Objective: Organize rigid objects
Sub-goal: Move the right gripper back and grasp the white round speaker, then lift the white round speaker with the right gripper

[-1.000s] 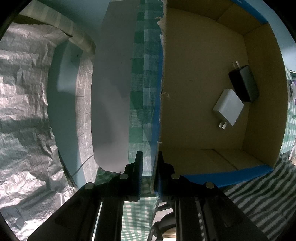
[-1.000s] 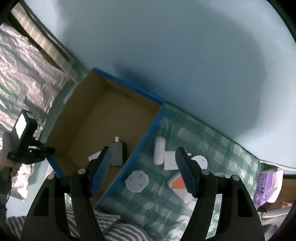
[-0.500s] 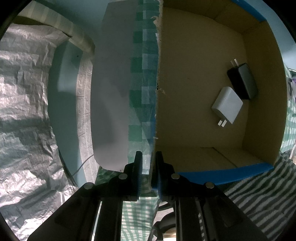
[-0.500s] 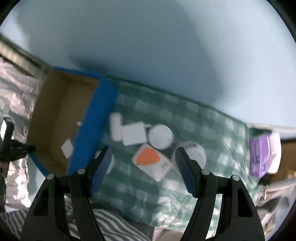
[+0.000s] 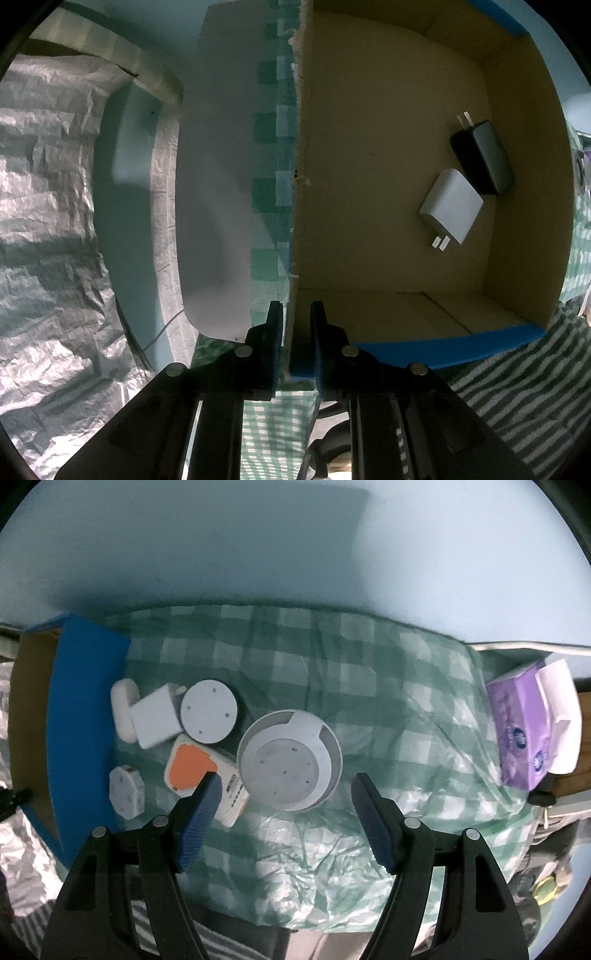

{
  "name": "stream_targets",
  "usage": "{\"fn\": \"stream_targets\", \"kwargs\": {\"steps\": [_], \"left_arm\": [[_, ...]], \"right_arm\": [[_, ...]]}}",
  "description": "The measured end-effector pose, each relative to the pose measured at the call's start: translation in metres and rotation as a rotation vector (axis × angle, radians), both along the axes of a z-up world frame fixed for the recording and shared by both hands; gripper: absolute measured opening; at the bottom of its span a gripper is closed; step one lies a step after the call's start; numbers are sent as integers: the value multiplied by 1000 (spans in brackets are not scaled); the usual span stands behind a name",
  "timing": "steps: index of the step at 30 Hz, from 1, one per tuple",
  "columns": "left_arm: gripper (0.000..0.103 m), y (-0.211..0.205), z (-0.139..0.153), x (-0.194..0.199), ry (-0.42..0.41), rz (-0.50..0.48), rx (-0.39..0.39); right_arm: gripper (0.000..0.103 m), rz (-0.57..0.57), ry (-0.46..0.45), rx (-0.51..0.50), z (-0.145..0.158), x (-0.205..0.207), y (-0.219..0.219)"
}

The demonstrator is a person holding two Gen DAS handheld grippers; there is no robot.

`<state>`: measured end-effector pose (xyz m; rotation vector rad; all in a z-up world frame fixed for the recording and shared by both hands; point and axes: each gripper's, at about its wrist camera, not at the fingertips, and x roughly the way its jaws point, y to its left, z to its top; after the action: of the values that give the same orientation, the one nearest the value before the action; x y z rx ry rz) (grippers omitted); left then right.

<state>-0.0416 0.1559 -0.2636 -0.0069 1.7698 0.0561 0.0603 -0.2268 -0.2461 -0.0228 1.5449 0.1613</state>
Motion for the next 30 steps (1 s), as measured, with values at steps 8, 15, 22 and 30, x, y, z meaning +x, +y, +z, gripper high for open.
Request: {"fn": "stream_targets", "kwargs": {"steps": [8, 15, 22, 30], "left_arm": [[15, -1, 0, 0, -3, 7, -2], [14, 2, 0, 0, -2, 12, -6], [15, 2, 0, 0, -3, 11, -5], [15, 2, 0, -1, -3, 12, -5]], "right_arm": [[81, -27, 54, 19, -28, 8, -2], [83, -19, 85, -32, -51, 17, 2], [83, -30, 115, -20, -75, 25, 10], [83, -37, 126, -17, -96, 27, 17]]}}
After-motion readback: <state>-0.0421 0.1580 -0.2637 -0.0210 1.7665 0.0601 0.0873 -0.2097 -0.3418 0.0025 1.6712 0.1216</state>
